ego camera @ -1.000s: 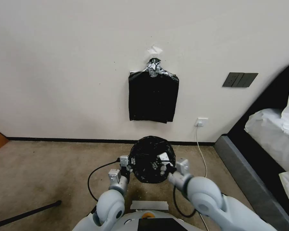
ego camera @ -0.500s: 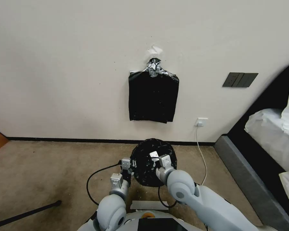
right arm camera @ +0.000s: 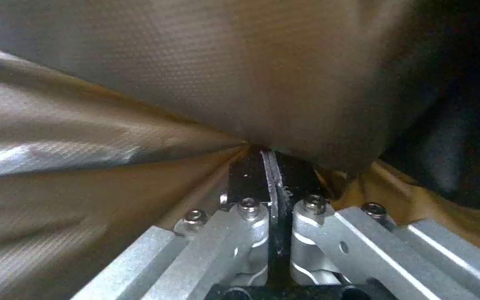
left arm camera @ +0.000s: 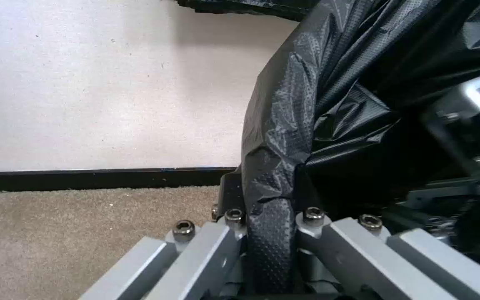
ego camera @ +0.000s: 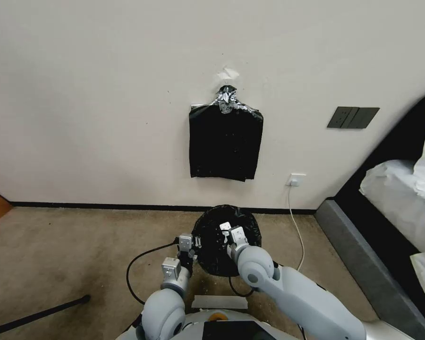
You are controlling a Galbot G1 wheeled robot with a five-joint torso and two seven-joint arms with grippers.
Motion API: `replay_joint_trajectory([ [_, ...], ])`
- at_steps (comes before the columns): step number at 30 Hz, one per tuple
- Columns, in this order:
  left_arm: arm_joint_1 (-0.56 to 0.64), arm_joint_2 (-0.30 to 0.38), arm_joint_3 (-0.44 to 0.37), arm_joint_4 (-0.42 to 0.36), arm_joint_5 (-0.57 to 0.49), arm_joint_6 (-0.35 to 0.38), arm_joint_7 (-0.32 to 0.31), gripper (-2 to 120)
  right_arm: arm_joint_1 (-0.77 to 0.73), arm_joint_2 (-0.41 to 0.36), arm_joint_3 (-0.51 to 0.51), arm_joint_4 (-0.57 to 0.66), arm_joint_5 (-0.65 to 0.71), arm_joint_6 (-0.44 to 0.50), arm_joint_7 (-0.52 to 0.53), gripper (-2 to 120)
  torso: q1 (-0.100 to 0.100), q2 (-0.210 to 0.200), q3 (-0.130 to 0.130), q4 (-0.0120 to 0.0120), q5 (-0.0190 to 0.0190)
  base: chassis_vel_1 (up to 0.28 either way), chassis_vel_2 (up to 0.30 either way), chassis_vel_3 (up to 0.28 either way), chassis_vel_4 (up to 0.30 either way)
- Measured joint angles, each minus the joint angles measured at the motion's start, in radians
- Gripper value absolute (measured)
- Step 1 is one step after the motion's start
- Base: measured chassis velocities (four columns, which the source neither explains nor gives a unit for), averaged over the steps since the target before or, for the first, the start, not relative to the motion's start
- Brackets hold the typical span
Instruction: Place a trash bag onto the trash bin.
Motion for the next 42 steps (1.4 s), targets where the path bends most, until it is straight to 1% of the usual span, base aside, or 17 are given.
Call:
replay_joint_trajectory([
  [6,0.0,0.0,0.003,-0.004,-0.002,0.0,0.0,1,0.012,0.011,-0.009,-0.022,0.011,0.001,0.015,0,0.0,0.0,0.0,0.0,0.0,0.0,0.0,0.0,0.0],
  [24,0.002,0.009,0.008,-0.024,-0.029,0.009,-0.002,1,0.065,-0.002,-0.036,-0.065,0.062,0.002,0.04,0,0.0,0.0,0.0,0.0,0.0,0.0,0.0,0.0,0.0],
  [42,0.018,0.007,0.011,-0.043,-0.041,0.011,-0.004,1,0.06,0.011,-0.04,-0.099,0.048,0.002,0.044,0,0.0,0.0,0.0,0.0,0.0,0.0,0.0,0.0,0.0],
])
